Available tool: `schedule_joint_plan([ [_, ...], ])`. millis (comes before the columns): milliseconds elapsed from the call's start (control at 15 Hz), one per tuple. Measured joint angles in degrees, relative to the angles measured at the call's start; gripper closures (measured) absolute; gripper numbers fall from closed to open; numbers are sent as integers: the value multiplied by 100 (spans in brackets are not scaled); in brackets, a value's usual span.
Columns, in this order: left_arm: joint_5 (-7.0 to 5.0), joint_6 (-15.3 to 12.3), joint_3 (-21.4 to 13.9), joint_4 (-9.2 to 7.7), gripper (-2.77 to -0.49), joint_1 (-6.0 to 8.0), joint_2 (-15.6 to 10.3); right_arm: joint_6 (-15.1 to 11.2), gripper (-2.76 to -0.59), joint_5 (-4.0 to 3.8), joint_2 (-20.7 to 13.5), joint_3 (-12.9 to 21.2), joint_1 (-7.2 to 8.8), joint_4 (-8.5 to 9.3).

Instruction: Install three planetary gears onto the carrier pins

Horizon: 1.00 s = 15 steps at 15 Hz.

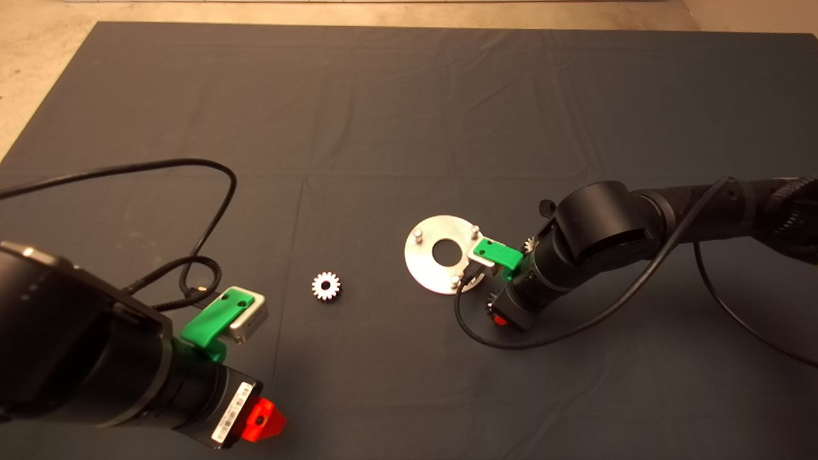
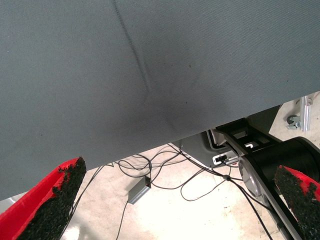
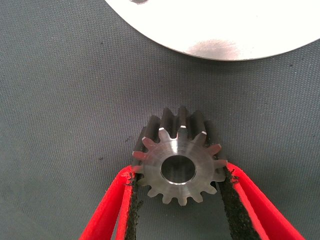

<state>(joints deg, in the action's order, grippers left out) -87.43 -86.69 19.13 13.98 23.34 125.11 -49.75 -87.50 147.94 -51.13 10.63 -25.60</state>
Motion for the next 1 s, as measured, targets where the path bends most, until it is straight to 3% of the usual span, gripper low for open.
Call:
schedule_joint_plan([
  [733, 0, 0, 0, -1, -275, 0, 13, 21, -84, -37, -1, 70, 22, -6],
  [867, 0, 0, 0, 2, -275, 0, 14, 22, -84, -39, -3, 144, 140, -6],
  [1000, 0, 0, 0, 1, -275, 0, 13, 22, -84, -37, -3, 216, 369, -6],
])
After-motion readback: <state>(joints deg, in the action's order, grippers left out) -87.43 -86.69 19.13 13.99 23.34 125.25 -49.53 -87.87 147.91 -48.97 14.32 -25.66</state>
